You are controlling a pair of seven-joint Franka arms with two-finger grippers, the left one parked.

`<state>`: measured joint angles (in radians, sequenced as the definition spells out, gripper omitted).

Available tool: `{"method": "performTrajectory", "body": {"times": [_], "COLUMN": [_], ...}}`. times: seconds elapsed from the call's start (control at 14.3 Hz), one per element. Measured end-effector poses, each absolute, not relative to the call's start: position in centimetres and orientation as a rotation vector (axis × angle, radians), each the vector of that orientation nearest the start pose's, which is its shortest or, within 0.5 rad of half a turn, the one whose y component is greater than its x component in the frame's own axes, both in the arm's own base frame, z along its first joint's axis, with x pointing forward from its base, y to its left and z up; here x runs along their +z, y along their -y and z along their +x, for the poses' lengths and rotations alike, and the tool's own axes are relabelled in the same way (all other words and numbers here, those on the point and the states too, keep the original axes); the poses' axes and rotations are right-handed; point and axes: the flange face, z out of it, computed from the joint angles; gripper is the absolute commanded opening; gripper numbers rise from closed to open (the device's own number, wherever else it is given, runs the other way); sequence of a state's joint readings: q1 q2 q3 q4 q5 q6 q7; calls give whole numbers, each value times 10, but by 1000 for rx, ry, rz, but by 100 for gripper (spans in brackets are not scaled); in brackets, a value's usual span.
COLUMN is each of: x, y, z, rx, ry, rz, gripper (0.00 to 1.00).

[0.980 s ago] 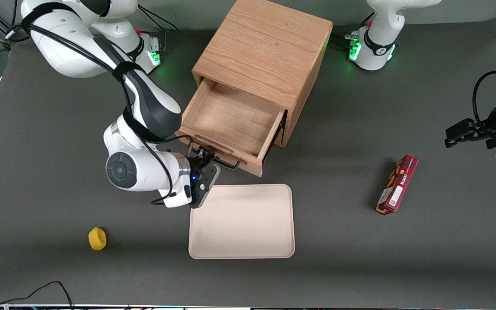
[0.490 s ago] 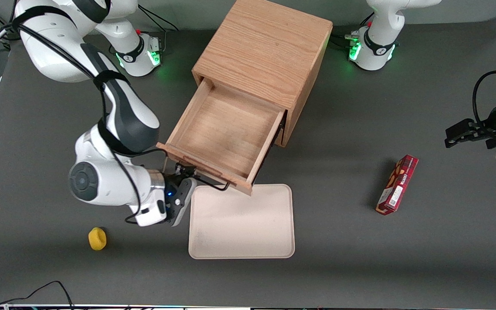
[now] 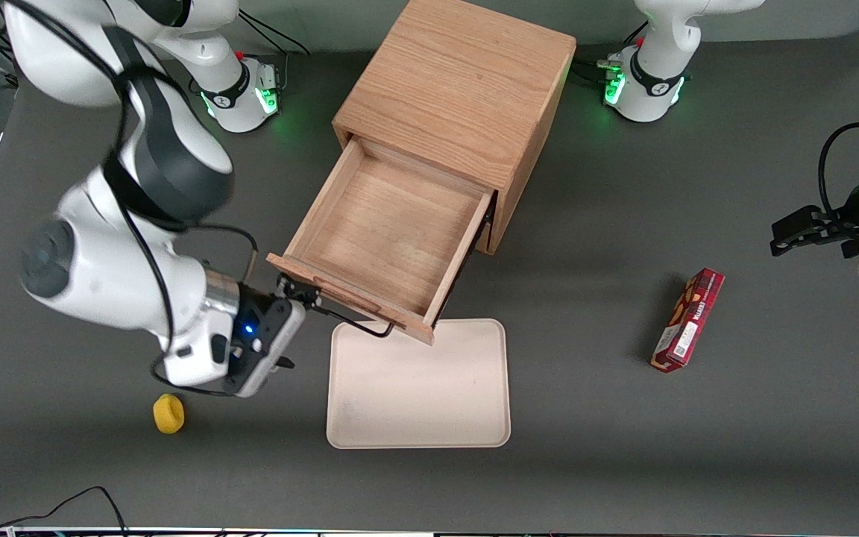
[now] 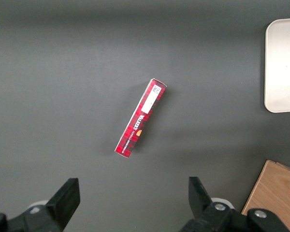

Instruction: Open upper drawer

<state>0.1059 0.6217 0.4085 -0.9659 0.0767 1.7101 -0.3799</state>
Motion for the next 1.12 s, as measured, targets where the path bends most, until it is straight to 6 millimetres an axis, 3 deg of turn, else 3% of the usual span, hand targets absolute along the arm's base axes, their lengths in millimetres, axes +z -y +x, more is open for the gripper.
{"method": "performTrajectory", "body": {"times": [0.14, 0.28, 0.42, 0.63, 0.77, 0.98, 1.12], "x": [603, 632, 648, 649, 639, 610, 592], "y": [-273, -266, -242, -179, -141, -115, -96], "z": [639, 613, 594, 580, 576, 559, 535], "rx": [-127, -37, 81, 273, 328, 246, 156], "ry": [842, 652, 521, 309, 185, 58, -4], "rz": [-2719, -2809, -2897, -3025, -3067, -3100, -3112], "gripper": [100, 100, 100, 100, 100, 100, 100]}}
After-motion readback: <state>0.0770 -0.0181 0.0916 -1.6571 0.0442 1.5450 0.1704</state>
